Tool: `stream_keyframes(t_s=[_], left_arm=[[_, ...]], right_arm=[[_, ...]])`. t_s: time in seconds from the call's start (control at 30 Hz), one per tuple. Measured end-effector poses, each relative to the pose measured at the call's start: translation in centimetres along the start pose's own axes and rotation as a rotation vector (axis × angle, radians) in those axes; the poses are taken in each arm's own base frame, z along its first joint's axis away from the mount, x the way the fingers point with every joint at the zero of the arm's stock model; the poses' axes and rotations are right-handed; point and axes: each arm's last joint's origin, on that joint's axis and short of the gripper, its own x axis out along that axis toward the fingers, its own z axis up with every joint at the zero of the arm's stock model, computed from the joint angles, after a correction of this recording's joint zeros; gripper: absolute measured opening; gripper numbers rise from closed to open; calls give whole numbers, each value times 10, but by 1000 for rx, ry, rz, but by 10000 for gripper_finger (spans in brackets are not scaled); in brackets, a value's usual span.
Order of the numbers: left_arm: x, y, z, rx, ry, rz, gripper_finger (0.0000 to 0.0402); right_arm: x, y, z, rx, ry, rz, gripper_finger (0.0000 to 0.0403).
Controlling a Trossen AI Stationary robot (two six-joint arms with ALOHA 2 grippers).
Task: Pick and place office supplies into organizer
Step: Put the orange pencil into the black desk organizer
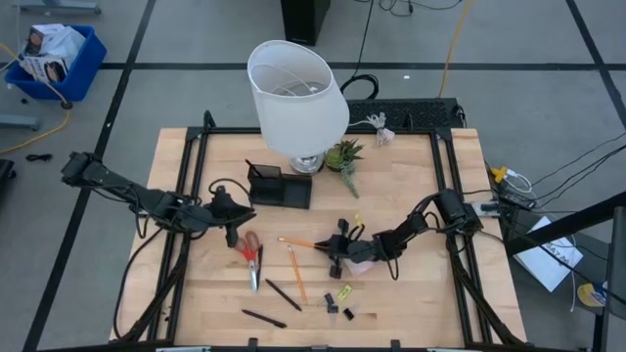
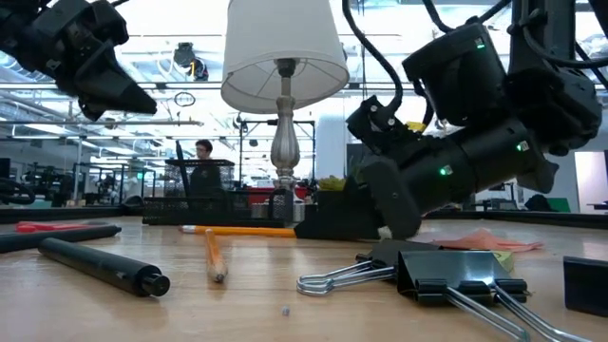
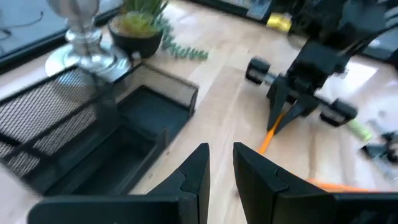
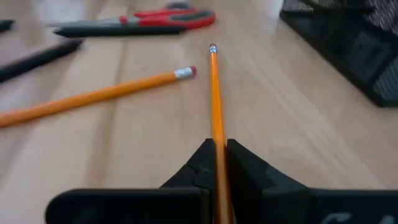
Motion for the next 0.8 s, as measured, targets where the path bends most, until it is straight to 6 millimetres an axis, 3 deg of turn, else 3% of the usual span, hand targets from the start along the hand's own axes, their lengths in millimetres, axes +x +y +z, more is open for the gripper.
stream_keyframes(t_s=[0.3,0.6,0.8], left_arm=[[1,1,0,-12,5,5,88],[0,-2,6,35,-50,-19,186],[0,-6,10,22,-75,-87,220]], right_arm=[[-4,0,18,-23,-66,-13,20],[-2,-8,31,1,-154,-34,20],[-1,-16,48,32,-301,-11,20]])
